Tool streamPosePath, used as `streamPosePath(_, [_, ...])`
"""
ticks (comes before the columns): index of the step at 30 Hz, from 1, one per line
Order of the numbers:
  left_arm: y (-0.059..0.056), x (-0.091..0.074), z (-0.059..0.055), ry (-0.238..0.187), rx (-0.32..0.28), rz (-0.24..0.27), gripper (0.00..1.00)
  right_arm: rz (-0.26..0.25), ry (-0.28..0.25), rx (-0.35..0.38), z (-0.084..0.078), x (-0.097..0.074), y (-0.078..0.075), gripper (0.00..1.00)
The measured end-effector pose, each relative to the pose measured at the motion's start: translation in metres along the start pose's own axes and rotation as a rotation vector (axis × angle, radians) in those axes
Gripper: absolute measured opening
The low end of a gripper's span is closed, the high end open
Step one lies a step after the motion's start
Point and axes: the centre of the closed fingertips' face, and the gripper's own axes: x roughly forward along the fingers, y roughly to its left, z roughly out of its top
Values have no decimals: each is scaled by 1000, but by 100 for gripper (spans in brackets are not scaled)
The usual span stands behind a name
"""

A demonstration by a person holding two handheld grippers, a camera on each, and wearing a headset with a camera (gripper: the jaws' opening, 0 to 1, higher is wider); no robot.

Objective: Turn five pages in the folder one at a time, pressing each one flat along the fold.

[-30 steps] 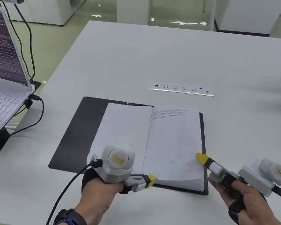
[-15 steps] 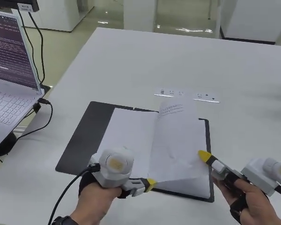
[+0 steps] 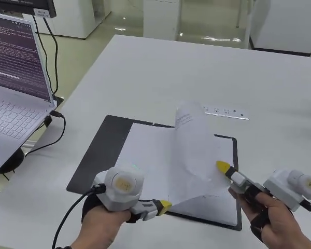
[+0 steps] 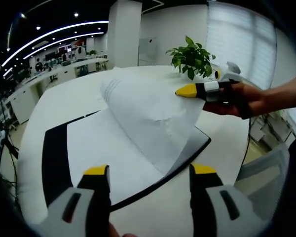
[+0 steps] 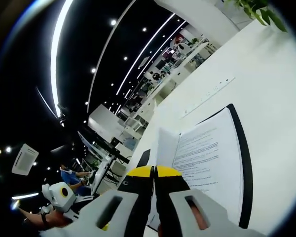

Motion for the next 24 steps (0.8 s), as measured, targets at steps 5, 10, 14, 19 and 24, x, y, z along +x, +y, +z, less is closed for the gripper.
streamPosePath(5, [5,-7,1,-8,-4,13,65,11,8,1,-2,10,7,0])
streamPosePath(10, [12,-13,2,-22,-18,29,65,31,17,-2,-4,22,18,0])
streamPosePath(14, [16,-15,2,-22,-20,36,65,44,24,-1,-8,30,25,0])
streamPosePath(19, [20,-20,2,-27,-23,40,66,62,33,7,-14,41,34,0])
streamPosePath(24, [26,-26,0,-33,-34,51,66,80,56,7,-25,55,45,0])
